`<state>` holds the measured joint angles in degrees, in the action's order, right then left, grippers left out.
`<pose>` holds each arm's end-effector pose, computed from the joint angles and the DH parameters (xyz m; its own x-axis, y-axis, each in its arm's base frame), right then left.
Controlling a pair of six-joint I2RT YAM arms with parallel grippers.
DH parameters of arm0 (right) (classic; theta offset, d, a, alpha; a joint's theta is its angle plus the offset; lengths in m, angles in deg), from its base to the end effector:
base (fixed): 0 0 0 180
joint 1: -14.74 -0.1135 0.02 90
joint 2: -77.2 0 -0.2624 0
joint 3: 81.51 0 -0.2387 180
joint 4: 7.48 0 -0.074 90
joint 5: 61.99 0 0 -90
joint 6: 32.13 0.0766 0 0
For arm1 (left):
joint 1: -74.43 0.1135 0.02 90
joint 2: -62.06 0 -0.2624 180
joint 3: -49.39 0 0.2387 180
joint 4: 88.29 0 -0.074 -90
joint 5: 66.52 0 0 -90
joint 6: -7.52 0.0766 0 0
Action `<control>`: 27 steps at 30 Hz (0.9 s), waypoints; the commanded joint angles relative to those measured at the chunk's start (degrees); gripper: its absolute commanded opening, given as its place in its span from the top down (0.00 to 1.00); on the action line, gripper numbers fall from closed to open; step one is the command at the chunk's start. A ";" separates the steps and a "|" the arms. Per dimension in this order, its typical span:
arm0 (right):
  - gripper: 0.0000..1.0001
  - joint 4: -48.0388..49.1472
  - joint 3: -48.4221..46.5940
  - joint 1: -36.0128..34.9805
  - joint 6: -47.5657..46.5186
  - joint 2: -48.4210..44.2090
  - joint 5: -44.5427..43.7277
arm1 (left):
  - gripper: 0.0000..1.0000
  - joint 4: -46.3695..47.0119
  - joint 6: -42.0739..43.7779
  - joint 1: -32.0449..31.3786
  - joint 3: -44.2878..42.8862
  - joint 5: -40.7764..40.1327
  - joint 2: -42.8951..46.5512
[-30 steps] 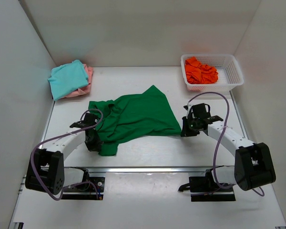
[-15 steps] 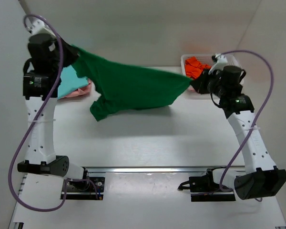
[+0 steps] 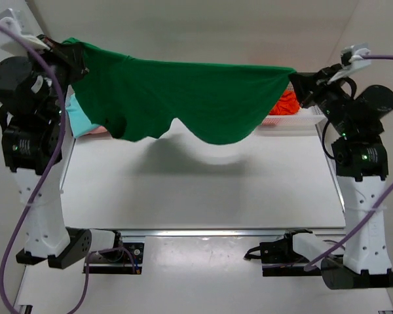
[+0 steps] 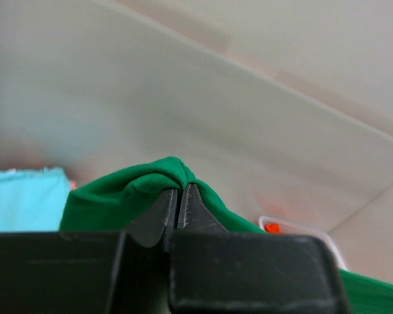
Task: Fold and stack the t-shirts
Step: Flatten out the tshirt
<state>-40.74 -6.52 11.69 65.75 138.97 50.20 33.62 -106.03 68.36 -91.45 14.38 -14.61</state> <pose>0.2107 0.0402 0.5333 0.1137 0.1332 -0.9845 -0.4405 0.8950 0.0702 0.2124 -0.0104 0.5995 0.1173 -0.4092 -0.9049 -0.0056 0.9109 -0.4127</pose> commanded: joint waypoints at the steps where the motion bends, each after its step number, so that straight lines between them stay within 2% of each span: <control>1: 1.00 6.30 -3.15 1.46 -2.17 -4.73 3.11 | 1.00 7.22 3.42 -1.93 -1.61 -4.60 6.78; 3: 1.00 8.57 -1.84 2.61 -0.60 -7.53 4.86 | 1.00 9.68 3.51 -3.68 -0.99 -6.27 8.54; 6: 1.00 10.34 0.45 8.48 1.52 -10.36 9.08 | 1.00 10.22 3.25 -5.18 -0.64 -7.07 10.03; 11: 1.00 2.20 1.51 9.73 -0.67 -14.93 11.19 | 1.00 6.62 3.77 -5.09 0.25 -4.09 13.03; 16: 1.00 -4.06 3.87 10.87 -0.58 -16.86 14.97 | 1.00 -2.51 4.05 -4.83 -0.03 -2.06 13.64; 20: 1.00 -3.36 11.94 11.49 1.52 -17.92 17.45 | 1.00 -4.81 1.15 -3.25 15.68 2.24 17.50; 21: 1.00 -2.75 13.53 11.40 1.52 -17.92 17.79 | 1.00 -3.68 -0.69 -2.38 22.06 4.77 18.03; 23: 1.00 -2.14 19.85 10.09 1.36 -17.05 17.62 | 1.00 0.87 -1.93 -2.98 34.11 4.97 19.18; 25: 1.00 0.06 24.42 6.94 1.35 -15.29 14.91 | 1.00 5.79 -4.31 -3.07 42.38 4.20 19.63; 27: 1.00 3.74 28.92 1.05 -0.22 -13.01 6.06 | 1.00 10.29 -6.32 -2.55 48.48 4.35 16.57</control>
<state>-41.65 17.76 18.29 66.58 122.76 64.02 37.82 -108.24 65.22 -49.64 17.53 5.33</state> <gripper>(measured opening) 0.015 0.037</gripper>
